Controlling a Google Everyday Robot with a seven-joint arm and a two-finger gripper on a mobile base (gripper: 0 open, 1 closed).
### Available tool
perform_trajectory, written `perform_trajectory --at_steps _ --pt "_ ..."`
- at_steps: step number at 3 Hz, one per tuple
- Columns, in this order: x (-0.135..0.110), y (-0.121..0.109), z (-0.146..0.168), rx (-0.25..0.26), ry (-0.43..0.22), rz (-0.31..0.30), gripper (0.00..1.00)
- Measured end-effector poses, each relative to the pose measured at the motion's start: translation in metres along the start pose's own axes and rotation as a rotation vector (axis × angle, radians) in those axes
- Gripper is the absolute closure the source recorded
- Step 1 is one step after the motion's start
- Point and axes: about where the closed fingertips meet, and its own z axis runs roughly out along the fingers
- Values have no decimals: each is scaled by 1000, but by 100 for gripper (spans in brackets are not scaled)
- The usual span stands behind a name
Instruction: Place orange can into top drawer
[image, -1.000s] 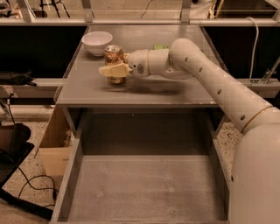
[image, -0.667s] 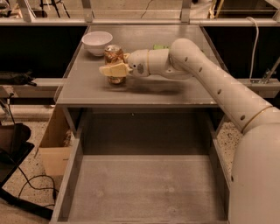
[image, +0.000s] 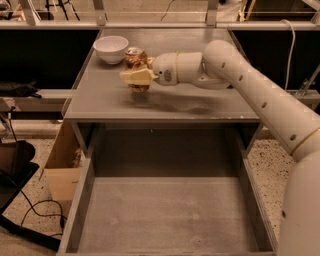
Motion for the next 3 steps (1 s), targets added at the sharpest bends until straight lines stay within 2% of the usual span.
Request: perform_trajectory --at_steps 1,2,3 --pt "-21 40 -35 12 -23 -32 100" --pt "-22 91 -69 25 -28 -54 100" --pt "14 142 -97 20 -18 -53 100"
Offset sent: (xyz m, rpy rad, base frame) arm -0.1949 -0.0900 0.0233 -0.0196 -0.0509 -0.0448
